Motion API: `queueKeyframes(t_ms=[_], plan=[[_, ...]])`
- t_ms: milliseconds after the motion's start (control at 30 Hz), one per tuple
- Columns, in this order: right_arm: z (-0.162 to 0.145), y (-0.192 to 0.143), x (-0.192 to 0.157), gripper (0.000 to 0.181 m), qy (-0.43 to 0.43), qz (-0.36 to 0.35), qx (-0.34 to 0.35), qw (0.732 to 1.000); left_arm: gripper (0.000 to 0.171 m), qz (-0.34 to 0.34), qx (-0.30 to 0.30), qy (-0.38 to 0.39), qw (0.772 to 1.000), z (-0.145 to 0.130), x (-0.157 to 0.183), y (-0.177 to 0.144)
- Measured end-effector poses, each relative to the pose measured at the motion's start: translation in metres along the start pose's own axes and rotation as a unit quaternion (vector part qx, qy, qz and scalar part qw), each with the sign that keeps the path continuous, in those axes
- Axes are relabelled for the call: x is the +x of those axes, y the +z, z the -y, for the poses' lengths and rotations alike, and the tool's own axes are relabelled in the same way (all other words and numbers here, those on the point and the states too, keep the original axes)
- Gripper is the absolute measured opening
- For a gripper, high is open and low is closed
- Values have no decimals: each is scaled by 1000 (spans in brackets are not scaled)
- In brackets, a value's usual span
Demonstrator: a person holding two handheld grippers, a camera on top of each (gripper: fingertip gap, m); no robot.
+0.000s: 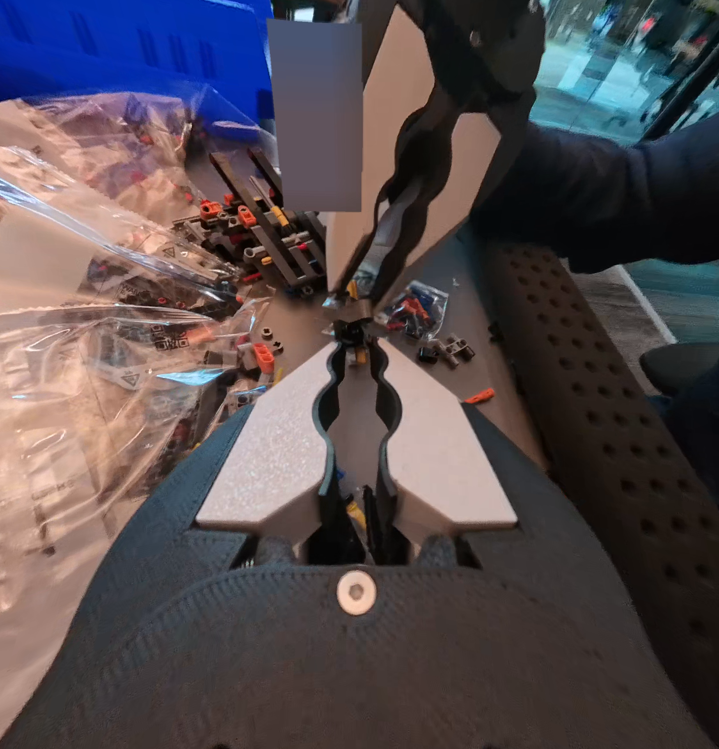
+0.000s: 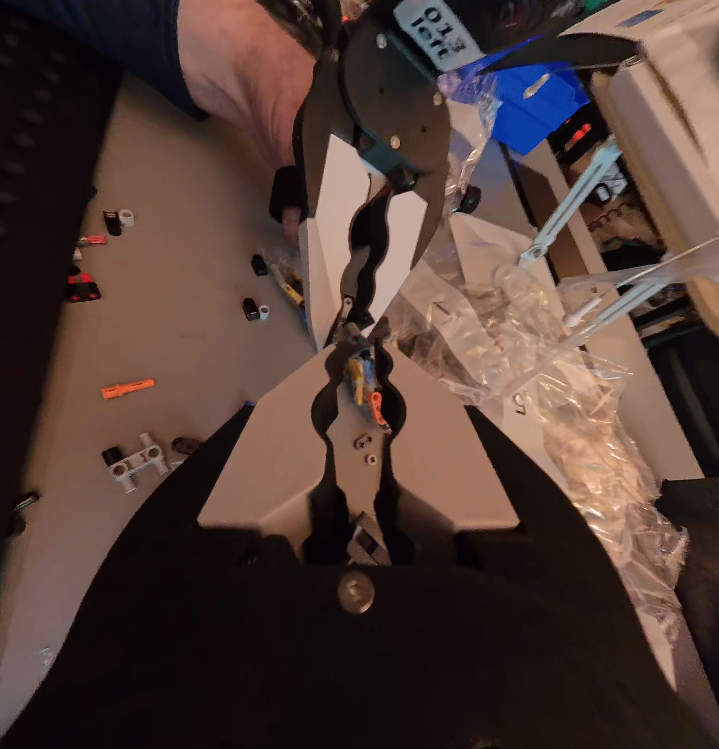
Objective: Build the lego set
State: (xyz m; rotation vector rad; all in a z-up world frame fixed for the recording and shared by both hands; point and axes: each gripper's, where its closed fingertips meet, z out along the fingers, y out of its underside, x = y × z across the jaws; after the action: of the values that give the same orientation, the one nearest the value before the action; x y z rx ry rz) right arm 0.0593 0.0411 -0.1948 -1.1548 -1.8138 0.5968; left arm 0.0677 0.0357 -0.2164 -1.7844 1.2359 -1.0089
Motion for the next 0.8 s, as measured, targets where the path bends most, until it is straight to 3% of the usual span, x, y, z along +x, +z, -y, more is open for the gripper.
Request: queueKeyframes(t_ms=[433, 800], plan=[[-13, 11, -13, 14, -53, 5, -71, 996, 11, -9, -37, -2, 999, -12, 4, 4], [-8, 7, -11, 9, -16, 21, -43, 999, 10, -18, -11, -7, 1000, -4, 4, -2]])
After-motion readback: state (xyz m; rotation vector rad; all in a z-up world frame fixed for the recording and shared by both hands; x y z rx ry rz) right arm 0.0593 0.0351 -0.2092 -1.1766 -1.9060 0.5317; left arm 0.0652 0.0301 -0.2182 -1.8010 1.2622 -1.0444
